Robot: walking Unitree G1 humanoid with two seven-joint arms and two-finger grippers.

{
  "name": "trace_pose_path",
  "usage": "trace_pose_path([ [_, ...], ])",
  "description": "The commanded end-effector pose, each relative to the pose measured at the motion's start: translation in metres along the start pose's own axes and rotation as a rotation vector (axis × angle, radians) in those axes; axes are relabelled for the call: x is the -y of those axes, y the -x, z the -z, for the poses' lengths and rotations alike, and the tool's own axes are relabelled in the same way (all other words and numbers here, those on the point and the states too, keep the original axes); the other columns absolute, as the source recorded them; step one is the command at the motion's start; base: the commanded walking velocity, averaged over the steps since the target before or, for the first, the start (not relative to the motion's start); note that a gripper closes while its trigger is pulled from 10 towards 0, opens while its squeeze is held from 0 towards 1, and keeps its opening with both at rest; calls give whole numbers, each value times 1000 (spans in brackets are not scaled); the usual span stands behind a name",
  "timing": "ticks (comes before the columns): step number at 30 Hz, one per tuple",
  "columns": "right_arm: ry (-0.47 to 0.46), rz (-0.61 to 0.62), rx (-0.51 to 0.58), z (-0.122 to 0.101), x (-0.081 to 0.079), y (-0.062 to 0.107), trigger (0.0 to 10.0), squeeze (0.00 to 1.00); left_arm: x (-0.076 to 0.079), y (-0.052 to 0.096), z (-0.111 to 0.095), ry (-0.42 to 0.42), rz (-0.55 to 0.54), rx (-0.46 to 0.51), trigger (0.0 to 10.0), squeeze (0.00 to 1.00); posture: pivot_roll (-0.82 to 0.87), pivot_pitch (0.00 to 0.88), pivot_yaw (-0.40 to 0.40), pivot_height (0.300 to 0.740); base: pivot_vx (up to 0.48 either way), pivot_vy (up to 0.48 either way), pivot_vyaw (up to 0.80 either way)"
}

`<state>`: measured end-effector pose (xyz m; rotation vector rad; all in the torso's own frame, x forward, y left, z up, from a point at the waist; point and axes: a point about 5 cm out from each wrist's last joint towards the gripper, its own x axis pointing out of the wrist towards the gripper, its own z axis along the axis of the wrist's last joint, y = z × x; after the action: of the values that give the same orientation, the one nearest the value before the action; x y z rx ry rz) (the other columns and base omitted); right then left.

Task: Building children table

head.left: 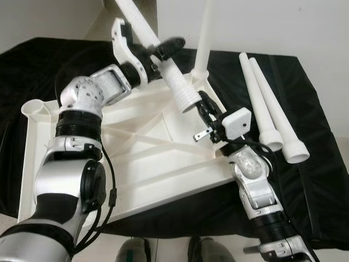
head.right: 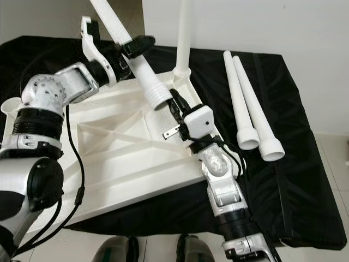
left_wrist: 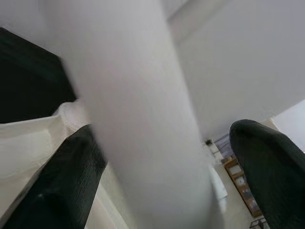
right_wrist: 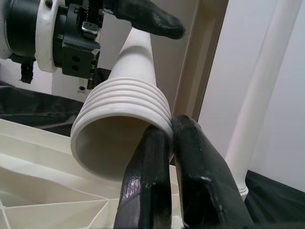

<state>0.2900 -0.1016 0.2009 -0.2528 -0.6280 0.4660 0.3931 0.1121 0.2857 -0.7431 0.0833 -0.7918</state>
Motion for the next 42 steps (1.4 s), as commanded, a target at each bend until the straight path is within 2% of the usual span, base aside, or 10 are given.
trace_pose_path([
  [1, 4, -6, 34, -6, -2, -1, 10000, 0, -3, 1, -1, -4, -19, 1, 10000, 0, 13, 59, 27, 740, 0, 0, 0],
  [4, 6, -7, 32, -5, -2, 0, 10000, 0, -6, 1, -8, -6, -49, 24, 10000, 0, 10, 59, 28, 740, 0, 0, 0],
  [6, 8, -9, 24, -4, -4, 3, 10000, 0, -10, 4, -23, -14, -97, 62, 10000, 0, 8, 56, 32, 740, 0, 0, 0],
  [10, 9, -12, 21, -3, -5, 4, 10000, 0, -11, 6, -31, -28, -117, 78, 10000, 0, 8, 54, 35, 740, 0, 0, 0],
  [18, 13, -30, 24, -3, -7, 4, 10000, 0, -13, 2, -36, -34, -143, 91, 10000, 0, 10, 49, 35, 740, 0, 0, 0],
  [23, 20, -56, 38, -5, -9, 3, 10000, 0, -9, -3, -36, -36, -130, 84, 10000, 0, 7, 51, 36, 740, 0, 0, 0],
  [34, 20, -71, 31, -4, -11, 4, 10000, 0, -9, -4, -42, -29, -140, 99, 10000, 0, 10, 58, 34, 740, 0, 0, 0],
  [35, 21, -71, 29, -3, -10, 5, 10000, 0, -9, -3, -44, -21, -140, 111, 0, 0, 10, 60, 34, 740, 0, 0, 0],
  [42, 28, -70, 21, -1, -9, 6, 10000, 0, -9, -2, -47, -3, -132, 124, 0, 0, 11, 60, 29, 740, 0, 0, 0],
])
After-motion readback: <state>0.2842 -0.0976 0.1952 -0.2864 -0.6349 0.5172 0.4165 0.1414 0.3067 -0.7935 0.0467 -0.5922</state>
